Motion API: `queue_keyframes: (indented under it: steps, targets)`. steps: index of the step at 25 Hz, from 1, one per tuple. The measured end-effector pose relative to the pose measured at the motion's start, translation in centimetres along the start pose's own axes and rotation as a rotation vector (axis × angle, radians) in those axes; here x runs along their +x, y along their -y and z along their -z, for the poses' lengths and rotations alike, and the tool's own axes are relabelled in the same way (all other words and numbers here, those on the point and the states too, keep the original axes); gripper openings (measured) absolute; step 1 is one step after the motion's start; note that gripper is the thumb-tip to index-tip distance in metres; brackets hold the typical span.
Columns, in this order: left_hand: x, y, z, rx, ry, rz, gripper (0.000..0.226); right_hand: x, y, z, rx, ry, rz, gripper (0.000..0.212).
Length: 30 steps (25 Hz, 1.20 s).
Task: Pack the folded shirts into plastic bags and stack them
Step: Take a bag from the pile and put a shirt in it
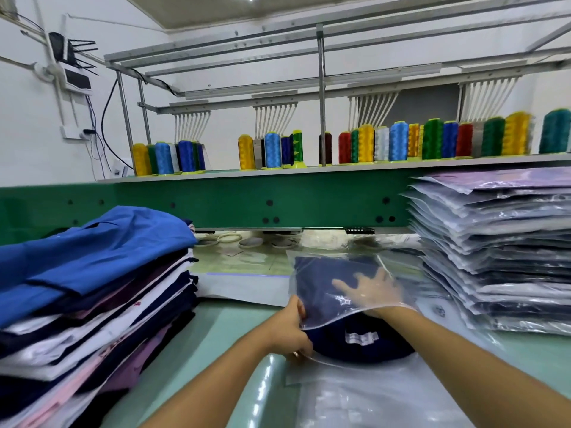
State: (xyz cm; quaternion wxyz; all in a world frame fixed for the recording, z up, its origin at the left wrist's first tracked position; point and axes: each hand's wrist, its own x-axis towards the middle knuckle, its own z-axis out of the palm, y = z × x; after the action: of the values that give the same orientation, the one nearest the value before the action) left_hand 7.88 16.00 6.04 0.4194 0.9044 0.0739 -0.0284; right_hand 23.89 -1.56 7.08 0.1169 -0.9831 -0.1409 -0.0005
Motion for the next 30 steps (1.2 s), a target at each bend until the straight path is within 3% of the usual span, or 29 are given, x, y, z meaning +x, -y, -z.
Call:
queue_keyframes:
  steps: [4, 8, 14, 17, 20, 22, 24, 27, 28, 30]
  targets:
    - [-0.5, 1.1, 0.3, 0.306, -0.138, -0.055, 0.069, -2.4, -1.8, -3.6, -0.099, 0.006, 0.177, 0.104]
    - [-1.2, 1.4, -0.1, 0.328, -0.152, -0.147, 0.068, -5.2, -1.3, -5.2, -0.067, 0.105, 0.43, 0.088]
    - [-1.4, 1.7, -0.6, 0.324, -0.196, -0.01, 0.027, -5.7, 0.7, -5.8, -0.218, 0.038, 0.375, 0.08]
    - [-2.0, 1.6, -0.3, 0.583, -0.222, 0.003, 0.023, -5.9, 0.7, -5.7, -0.167, 0.042, 0.393, 0.078]
    - [-2.3, 1.8, -0.7, 0.789, -0.299, -0.1, 0.041, -7.6, -0.8, -4.9, -0.089, 0.06, 0.492, 0.071]
    - [-2.3, 1.6, -1.3, 0.806, -0.331, -0.223, 0.049, -9.5, -2.7, -3.3, 0.013, 0.078, 0.586, 0.051]
    - [-2.2, 1.3, -2.0, 0.797, -0.324, -0.287, 0.048, -11.2, -4.9, -1.7, 0.057, -0.053, 0.697, 0.026]
    - [-1.9, 1.4, -2.5, 0.753, -0.366, -0.299, 0.039, -12.9, -7.8, -0.1, 0.05, -0.436, 0.717, 0.01]
    - [-1.8, 1.5, -2.5, 0.745, -0.371, -0.302, 0.039, -13.3, -8.6, 0.1, 0.017, -0.526, 0.707, 0.014]
    - [-1.7, 1.8, -2.5, 0.721, -0.365, -0.305, 0.039, -13.3, -9.9, 0.0, -0.076, -0.516, 0.606, 0.033]
